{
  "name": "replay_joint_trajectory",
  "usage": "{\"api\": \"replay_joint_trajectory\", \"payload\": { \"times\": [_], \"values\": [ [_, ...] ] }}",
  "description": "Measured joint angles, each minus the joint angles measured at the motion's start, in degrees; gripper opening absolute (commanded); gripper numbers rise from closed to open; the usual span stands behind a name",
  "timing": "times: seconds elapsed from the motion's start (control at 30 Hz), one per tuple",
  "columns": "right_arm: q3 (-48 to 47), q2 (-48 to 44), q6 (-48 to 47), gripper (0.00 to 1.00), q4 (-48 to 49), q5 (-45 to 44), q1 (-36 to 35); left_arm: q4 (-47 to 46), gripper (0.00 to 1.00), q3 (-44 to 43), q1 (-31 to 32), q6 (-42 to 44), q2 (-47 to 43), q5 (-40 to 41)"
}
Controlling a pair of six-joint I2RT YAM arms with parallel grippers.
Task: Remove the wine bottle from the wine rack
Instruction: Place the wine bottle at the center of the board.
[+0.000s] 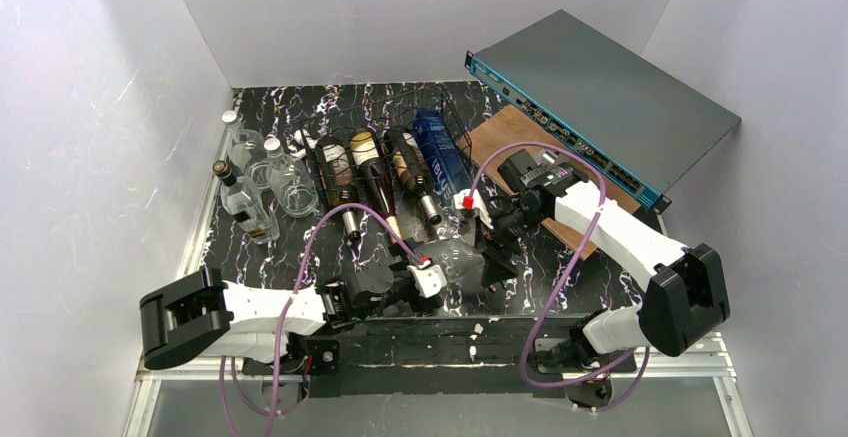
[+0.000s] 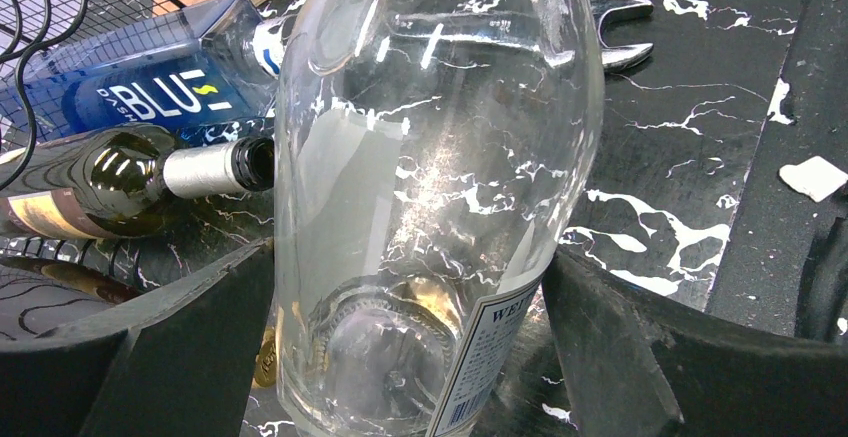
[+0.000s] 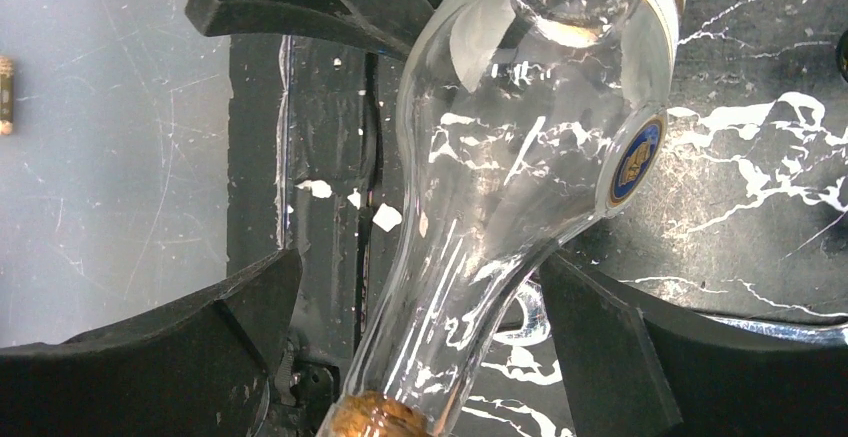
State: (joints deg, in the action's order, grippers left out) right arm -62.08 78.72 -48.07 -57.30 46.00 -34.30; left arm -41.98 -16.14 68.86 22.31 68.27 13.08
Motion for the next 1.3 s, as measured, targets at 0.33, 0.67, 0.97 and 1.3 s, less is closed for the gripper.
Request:
{"api": "replay_joint_trajectory", "payload": {
  "times": [0.33,0.67,0.97,1.3],
  "values": [
    [-3.8,0.9,-3.2,0.98,-3.6,0.9,-0.1,-1.9,0.57,1.0,-0.1,-1.4,-0.3,0.2],
    [-5.8,0.3,-3.2,0.99,-1.9,2.8,-0.9,-2.9,0.56,2.5,-0.2,-2.4,-1.7,0.3],
    [-7.4,-0.5,-2.7,0.98,1.2,2.8,-1.1,-1.0,0.55,5.8,-0.1,-4.7,-2.6,0.2],
    [-6.7,-0.7,-2.7,0.98,4.0,1.0,-1.1,-1.3,0.55,6.3,-0.5,-5.9,-3.1,0.2]
  ]
}}
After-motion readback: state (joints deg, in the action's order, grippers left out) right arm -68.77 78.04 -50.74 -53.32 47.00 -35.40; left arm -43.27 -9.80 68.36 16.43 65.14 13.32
